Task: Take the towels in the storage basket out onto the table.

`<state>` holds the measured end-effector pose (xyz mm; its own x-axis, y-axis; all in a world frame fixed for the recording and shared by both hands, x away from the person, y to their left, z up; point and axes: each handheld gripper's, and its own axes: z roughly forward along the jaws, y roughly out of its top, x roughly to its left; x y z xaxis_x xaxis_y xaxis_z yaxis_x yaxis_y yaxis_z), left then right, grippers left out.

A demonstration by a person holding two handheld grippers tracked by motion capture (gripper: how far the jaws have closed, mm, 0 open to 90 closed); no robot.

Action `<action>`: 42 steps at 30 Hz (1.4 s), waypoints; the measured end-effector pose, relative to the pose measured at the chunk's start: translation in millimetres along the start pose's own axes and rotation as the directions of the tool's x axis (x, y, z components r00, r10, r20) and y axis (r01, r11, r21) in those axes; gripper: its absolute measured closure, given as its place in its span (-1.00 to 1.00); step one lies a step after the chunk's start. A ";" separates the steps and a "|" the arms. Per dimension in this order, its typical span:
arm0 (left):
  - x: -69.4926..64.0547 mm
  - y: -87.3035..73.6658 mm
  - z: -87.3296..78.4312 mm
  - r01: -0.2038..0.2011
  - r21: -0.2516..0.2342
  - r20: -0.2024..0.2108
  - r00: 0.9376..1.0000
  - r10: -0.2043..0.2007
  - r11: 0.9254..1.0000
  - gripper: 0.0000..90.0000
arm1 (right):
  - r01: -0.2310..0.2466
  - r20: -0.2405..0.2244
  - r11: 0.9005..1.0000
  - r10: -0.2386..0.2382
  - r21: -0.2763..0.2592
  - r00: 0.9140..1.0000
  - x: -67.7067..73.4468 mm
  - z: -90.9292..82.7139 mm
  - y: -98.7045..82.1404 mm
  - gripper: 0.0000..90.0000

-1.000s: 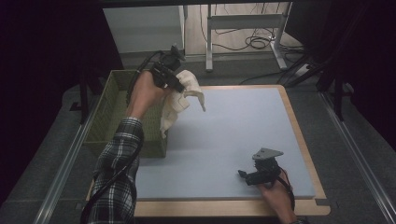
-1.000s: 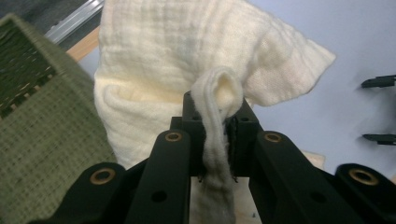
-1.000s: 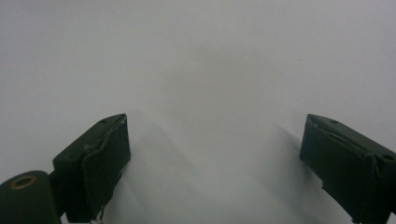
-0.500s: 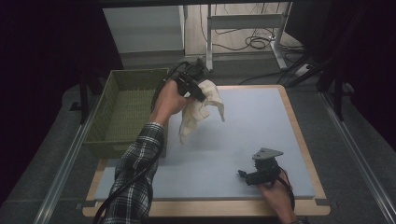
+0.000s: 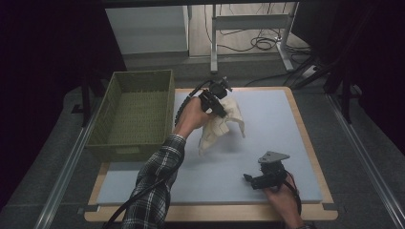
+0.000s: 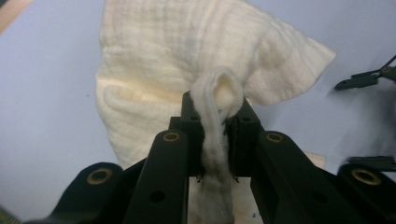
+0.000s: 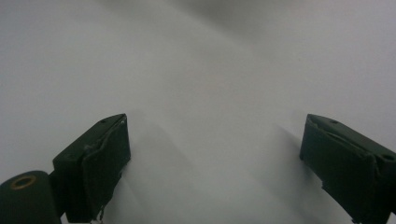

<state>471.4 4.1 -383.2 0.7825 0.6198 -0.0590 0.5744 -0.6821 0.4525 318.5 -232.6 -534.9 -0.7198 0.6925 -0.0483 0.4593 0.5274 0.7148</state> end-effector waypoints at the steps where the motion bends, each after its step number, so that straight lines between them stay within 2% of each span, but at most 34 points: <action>1: -1.0 -0.7 5.4 -0.009 0.006 0.000 1.000 0.009 1.000 0.77 | 0.002 0.000 1.000 -0.002 0.001 1.000 -0.1 0.0 0.0 -0.81; 7: -5.1 -5.6 30.1 -0.029 0.006 0.007 1.000 0.029 1.000 0.76 | -0.001 -0.002 1.000 0.001 0.002 1.000 0.0 -0.1 0.0 -0.81; 15: -13.0 -11.0 54.9 -0.042 -0.003 0.043 0.998 0.042 0.999 0.73 | -0.001 -0.001 1.000 0.001 0.002 1.000 0.0 0.0 0.0 -0.81; 21: -13.8 -19.8 77.1 -0.043 0.020 0.047 0.998 0.042 0.999 0.64 | -0.002 -0.001 1.000 0.002 0.002 1.000 0.0 -0.1 0.0 -0.81; 23: -13.4 -23.6 85.8 -0.040 0.027 0.051 0.998 0.039 0.999 0.53 | -0.001 -0.001 1.000 0.001 0.002 1.000 0.0 -0.1 0.0 -0.81; 27: -13.8 -29.3 98.2 -0.027 0.021 0.063 0.998 0.025 0.999 -0.01 | 0.000 0.000 1.000 0.000 0.001 1.000 -0.1 -0.1 0.0 -0.81; 29: -14.4 -30.7 99.3 -0.025 0.016 0.072 0.997 0.024 1.000 -0.25 | 0.000 0.000 1.000 0.000 0.001 1.000 -0.1 0.0 0.0 -0.81; 32: -16.3 -32.7 96.5 -0.028 0.001 0.070 0.997 0.028 1.000 -0.42 | 0.000 0.000 1.000 0.000 0.001 1.000 -0.1 0.0 0.0 -0.81; 38: -18.0 -39.5 83.3 -0.040 -0.017 0.053 0.998 0.041 0.999 -0.50 | 0.000 -0.002 1.000 0.000 0.002 1.000 -0.1 0.0 0.0 -0.81; 42: -17.2 -47.2 73.0 -0.026 -0.033 0.051 0.998 0.028 0.999 -0.50 | -0.001 -0.002 1.000 0.001 0.002 1.000 -0.2 -0.1 0.0 -0.81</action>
<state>448.3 -2.7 -468.5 0.8091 0.5805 -0.0914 0.5457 -0.6847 0.4831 318.6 -232.7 -534.8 -0.7207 0.6917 -0.0461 0.4612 0.5281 0.7131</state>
